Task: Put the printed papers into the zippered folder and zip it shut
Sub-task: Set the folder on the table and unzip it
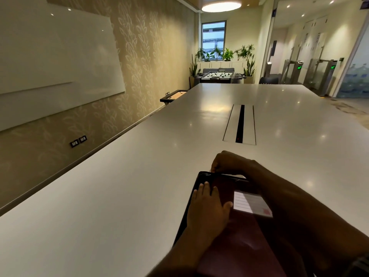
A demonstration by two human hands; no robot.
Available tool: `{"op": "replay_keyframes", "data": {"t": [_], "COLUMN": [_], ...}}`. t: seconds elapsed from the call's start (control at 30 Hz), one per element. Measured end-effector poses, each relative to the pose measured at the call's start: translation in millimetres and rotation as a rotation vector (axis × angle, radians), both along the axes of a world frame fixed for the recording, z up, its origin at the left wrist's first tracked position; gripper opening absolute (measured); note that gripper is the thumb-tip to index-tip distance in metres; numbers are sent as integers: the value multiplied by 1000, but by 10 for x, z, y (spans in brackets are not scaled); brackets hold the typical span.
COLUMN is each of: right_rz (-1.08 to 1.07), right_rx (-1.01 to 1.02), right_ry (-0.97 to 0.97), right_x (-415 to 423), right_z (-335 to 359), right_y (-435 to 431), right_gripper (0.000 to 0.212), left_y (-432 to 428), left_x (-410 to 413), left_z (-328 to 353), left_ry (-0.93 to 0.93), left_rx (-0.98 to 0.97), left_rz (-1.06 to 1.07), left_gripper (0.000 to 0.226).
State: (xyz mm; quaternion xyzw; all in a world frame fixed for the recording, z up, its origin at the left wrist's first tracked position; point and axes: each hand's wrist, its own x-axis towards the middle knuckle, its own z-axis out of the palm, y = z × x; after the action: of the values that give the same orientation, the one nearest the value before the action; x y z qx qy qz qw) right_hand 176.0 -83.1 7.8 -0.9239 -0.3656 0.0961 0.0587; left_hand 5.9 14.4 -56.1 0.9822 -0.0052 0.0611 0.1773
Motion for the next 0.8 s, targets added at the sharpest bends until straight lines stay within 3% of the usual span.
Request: {"op": "replay_keyframes", "data": {"t": [0.47, 0.8], "right_rz": [-158, -331], "right_rx": [-86, 80], "right_ry": [15, -46], "right_x": [-116, -588], "right_z": [112, -14], "right_y": [-1089, -1926], "right_gripper": [14, 13], "left_y": [-3, -29], "left_x": [-33, -12], "left_z": [-35, -64], "left_ry": [-8, -18], "left_rx": [38, 97], "left_rz": [13, 41], "left_gripper": [72, 71]}}
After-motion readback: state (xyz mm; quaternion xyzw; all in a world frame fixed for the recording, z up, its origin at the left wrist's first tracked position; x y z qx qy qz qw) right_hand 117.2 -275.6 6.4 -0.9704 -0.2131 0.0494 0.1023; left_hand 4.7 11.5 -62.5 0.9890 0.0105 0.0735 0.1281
